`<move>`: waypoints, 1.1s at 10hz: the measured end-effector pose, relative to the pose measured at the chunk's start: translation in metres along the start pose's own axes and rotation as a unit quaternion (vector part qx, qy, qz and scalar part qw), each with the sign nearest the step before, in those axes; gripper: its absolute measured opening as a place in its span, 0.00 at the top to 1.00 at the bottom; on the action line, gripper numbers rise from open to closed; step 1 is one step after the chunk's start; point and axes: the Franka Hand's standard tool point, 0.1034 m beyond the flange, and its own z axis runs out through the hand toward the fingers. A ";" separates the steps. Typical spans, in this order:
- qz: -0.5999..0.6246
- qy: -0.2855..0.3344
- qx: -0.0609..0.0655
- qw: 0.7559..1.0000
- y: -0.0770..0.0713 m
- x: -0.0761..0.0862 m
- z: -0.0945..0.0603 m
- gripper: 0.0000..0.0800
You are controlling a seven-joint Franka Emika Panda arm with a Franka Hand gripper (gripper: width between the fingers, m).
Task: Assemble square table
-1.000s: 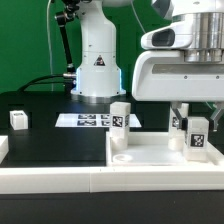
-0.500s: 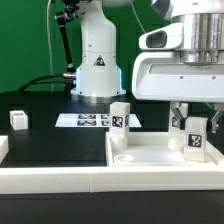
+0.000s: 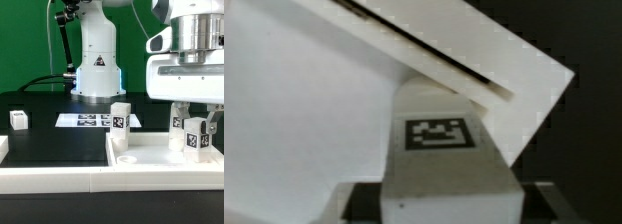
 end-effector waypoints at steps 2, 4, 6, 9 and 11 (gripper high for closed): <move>0.115 -0.007 0.001 0.993 0.001 0.000 0.000 0.64; 0.187 -0.016 0.000 0.982 0.001 -0.001 0.000 0.64; 0.219 -0.020 0.000 0.975 0.001 -0.002 0.000 0.64; 0.215 -0.021 0.001 0.976 0.001 -0.002 0.000 0.64; 0.162 -0.027 -0.010 0.986 0.002 -0.003 0.000 0.36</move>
Offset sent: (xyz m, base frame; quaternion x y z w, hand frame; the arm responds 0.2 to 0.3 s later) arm -0.0014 -0.0041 -0.0037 -0.0220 -0.0378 0.2630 0.9638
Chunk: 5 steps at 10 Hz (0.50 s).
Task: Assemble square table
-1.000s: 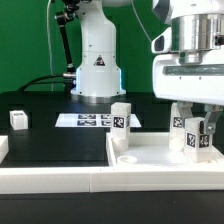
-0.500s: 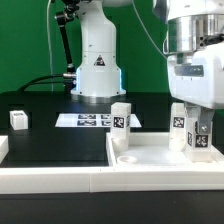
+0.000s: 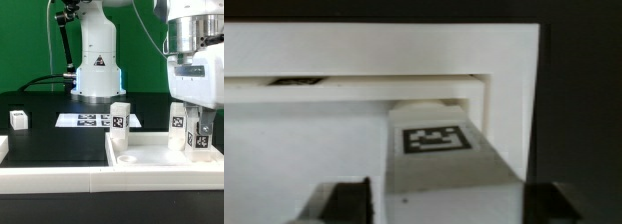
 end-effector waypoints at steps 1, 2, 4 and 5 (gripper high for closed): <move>-0.046 -0.004 -0.009 0.999 -0.002 0.000 -0.003 0.36; -0.108 -0.005 -0.009 0.994 -0.005 0.000 -0.005 0.22; -0.176 -0.003 0.001 0.984 -0.010 -0.002 -0.006 0.20; -0.223 -0.002 0.001 0.975 -0.009 -0.001 -0.006 0.19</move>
Offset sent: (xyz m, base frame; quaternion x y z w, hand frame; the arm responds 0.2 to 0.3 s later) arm -0.0007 0.0112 0.0022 0.0773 -0.0094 -0.0801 0.9937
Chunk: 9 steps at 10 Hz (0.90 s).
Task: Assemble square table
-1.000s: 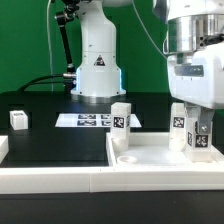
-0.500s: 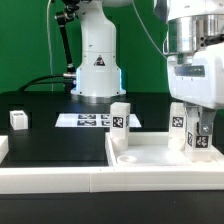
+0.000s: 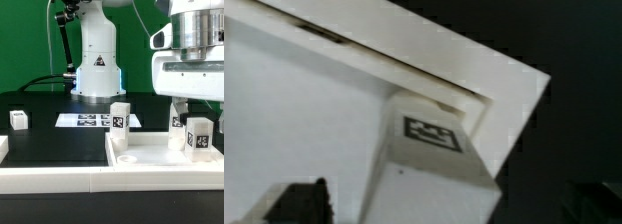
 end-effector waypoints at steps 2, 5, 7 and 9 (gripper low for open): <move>-0.104 0.007 -0.008 0.995 -0.002 -0.002 -0.001 0.19; -0.252 0.013 -0.019 0.967 -0.001 0.001 -0.002 0.19; -0.317 0.016 -0.025 0.948 -0.001 0.001 -0.002 0.19; -0.374 0.018 -0.026 0.927 0.000 0.001 -0.001 0.19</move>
Offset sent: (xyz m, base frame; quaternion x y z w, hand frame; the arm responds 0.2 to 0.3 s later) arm 0.0033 0.0044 0.0049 -0.0056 -0.0095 -0.2378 0.9712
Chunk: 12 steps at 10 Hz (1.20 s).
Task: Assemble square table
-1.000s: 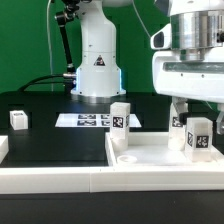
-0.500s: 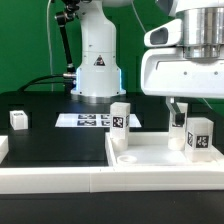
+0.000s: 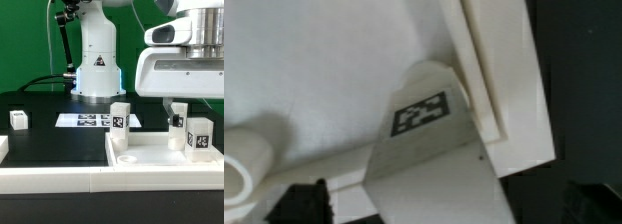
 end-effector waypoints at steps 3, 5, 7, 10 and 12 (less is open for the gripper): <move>-0.086 0.001 -0.001 0.996 0.005 0.002 0.000 0.19; -0.072 0.001 -0.001 0.997 0.005 0.002 0.000 0.31; -0.058 0.001 -0.001 0.998 0.005 0.002 0.000 0.54; 0.003 0.001 0.000 1.000 0.005 0.002 0.000 0.64; 0.093 0.000 0.004 0.996 0.007 0.004 0.000 0.64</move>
Offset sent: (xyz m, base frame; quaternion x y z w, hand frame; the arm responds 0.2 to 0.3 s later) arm 0.0002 0.0012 0.0031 0.0086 -0.0056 0.0123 0.9999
